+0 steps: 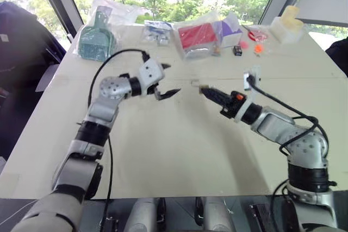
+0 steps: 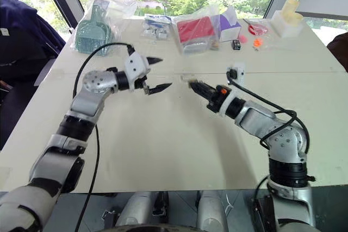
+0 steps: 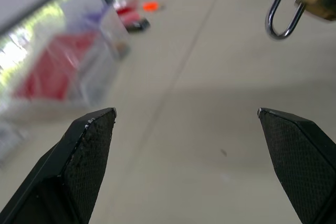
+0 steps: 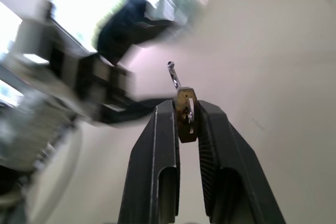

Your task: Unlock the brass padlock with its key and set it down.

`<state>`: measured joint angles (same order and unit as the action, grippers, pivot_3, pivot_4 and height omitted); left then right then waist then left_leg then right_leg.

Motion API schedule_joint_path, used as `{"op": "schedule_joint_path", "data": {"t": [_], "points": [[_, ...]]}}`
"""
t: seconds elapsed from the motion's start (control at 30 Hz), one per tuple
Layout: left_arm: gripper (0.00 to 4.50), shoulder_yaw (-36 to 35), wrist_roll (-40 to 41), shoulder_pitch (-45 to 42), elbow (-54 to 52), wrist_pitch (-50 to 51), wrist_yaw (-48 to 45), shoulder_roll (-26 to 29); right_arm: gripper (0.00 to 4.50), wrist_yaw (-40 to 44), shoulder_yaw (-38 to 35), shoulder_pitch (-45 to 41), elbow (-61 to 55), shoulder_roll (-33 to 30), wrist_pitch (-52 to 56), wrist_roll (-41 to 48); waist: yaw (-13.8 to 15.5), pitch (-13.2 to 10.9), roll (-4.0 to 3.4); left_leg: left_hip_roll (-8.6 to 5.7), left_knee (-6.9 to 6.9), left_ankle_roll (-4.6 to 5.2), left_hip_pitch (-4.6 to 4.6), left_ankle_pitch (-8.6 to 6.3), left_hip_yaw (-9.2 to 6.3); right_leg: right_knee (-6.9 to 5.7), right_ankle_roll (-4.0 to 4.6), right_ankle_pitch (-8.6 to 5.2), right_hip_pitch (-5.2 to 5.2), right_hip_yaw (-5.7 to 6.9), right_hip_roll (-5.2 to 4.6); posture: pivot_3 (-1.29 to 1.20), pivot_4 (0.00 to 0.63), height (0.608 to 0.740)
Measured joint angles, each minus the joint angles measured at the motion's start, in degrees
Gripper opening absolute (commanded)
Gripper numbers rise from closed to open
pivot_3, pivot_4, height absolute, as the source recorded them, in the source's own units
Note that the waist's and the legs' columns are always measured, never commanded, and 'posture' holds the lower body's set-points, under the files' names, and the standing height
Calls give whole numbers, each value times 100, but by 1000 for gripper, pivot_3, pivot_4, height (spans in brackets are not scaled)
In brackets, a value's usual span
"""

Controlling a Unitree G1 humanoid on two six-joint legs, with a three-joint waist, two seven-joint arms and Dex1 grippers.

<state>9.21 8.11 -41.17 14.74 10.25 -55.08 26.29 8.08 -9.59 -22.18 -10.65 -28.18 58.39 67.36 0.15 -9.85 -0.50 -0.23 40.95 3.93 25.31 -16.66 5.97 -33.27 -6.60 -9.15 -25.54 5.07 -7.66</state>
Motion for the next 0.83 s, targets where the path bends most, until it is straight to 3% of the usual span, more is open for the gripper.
{"op": "schedule_joint_path", "data": {"t": [0.13, 0.27, 0.37, 0.57, 0.67, 0.83], "points": [[4486, -47, 876, 504, -1386, 1632, -467, 389, 96, -60, 96, -147, 828, 132, 457, -120, -11, -1, -1, 1, 0, -4, 0, 2, 0, 2, 3, -1, -1, -1, 0, 0, 150, 735], [4486, -94, 1170, 750, -2140, 2235, -534, 635, 96, 0, 155, -589, 1321, 175, 670, -381, -38, -1, -2, 0, 0, -4, -1, 2, -6, 0, 17, -10, 0, 0, 2, 0, 150, 735], [4500, -100, 1265, 817, -2235, 2486, -383, 626, 1368, 144, 237, -789, 1603, 174, 756, -692, -50, -1, -2, -1, 0, -5, -1, 3, -5, -1, 8, -5, 1, 0, 3, 0, 150, 735], [4500, -111, 1390, 833, -2252, 2659, -255, 596, 4465, 602, 284, -916, 1565, -21, 875, -1066, -56, -1, -3, -3, -1, -8, -1, 4, -5, 0, 1, -2, 3, 0, 3, 0, 150, 735], [4500, -129, 1393, 839, -2251, 2672, -220, 609, 4465, 771, 253, -855, 1365, -392, 941, -1309, -38, -1, -2, -3, 0, -8, 0, 4, -5, 5, 5, -4, 4, 0, 2, 0, 150, 735], [4500, -223, 1534, 925, -2252, 2788, -204, 683, 4465, 1398, 176, 89, 386, -1790, 436, -2069, 56, -2, -3, -4, -3, -9, 2, 3, -3, 9, 2, -7, 1, 0, 1, 0, 150, 735]]}}
